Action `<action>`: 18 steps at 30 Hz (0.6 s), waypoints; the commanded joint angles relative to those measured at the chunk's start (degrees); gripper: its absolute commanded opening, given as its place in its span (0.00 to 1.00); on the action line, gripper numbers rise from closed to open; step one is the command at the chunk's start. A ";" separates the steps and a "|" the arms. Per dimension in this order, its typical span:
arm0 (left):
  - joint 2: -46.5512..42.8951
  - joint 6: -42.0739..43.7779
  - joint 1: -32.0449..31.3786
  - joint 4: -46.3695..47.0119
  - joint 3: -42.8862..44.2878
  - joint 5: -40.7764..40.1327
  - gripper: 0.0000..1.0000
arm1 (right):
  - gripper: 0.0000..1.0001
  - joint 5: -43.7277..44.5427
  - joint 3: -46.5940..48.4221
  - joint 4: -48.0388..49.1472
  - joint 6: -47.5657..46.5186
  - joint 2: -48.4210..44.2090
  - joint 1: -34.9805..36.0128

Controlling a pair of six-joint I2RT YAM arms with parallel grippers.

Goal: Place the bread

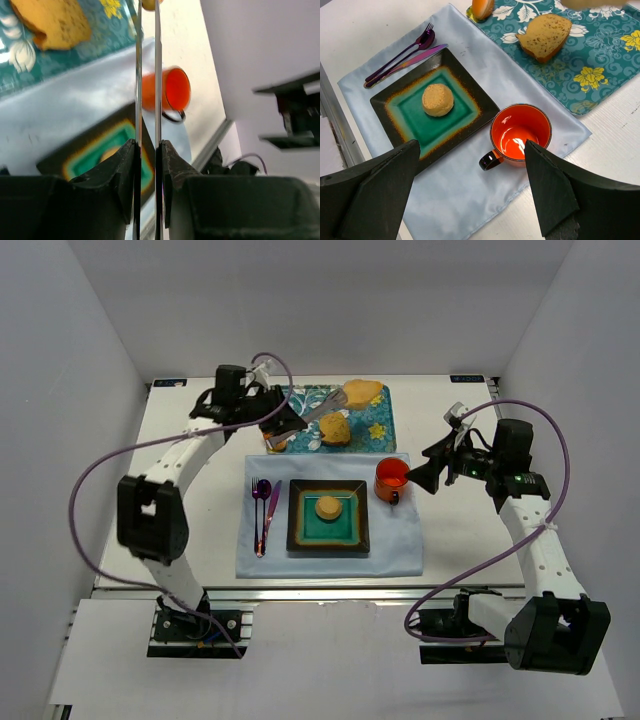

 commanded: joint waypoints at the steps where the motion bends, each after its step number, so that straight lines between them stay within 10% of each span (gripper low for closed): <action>1: -11.03 1.64 0.32 0.16 -7.29 4.93 0.00 | 0.89 -1.37 0.51 0.69 -0.44 -0.87 -0.33; 18: -42.09 10.25 4.72 -17.68 -35.61 10.39 0.00 | 0.90 -2.95 0.34 -0.98 -0.18 -0.25 -0.33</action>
